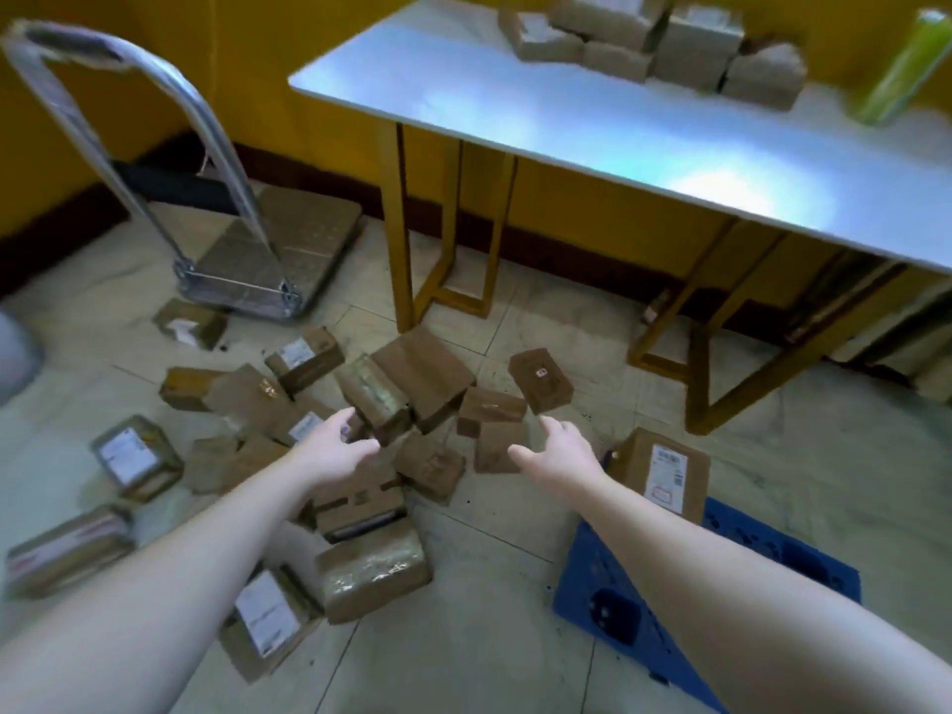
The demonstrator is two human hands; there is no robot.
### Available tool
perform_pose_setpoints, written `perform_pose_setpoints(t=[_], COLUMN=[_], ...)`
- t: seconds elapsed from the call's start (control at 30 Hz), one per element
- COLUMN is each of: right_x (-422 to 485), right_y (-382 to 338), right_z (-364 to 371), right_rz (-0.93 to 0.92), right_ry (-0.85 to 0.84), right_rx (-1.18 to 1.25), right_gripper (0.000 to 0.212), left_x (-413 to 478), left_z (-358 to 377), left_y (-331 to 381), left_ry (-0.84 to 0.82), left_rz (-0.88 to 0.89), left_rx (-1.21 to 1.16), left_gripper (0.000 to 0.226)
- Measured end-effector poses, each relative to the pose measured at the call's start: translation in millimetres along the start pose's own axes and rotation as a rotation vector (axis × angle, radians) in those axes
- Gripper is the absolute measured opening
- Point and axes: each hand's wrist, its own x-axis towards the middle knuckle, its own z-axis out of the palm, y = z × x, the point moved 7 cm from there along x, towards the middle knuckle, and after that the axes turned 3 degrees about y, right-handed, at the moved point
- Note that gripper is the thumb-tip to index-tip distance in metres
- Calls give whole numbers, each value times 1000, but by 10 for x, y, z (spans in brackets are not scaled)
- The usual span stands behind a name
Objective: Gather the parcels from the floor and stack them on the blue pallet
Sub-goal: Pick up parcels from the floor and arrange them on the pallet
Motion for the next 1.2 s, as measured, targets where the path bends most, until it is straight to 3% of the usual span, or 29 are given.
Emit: perform_pose_setpoints(t=[0.3,0.57,0.83,1.2], right_x=[-819,-1049,-664,-196], right_y=[-1625,-2605,-2743,-2455], right_z=[11,206,463,1406], right_rz=[-22,-133,-130,51], right_ry=[-97,-174,-245,-250], right_rx=[-66,-104,-169,-184], right_gripper=[74,74,74,74], left_x=[-565,-794,-403,368], left_z=[-1819,-2490,-2403,-1649], left_y=[-677,-1056,-1143,-2155], left_ry=[49,31,21,-208], left_rz=[-83,-137,-161,-239], left_rx=[-54,-97,-104,-184], left_gripper=[68,67,65,68])
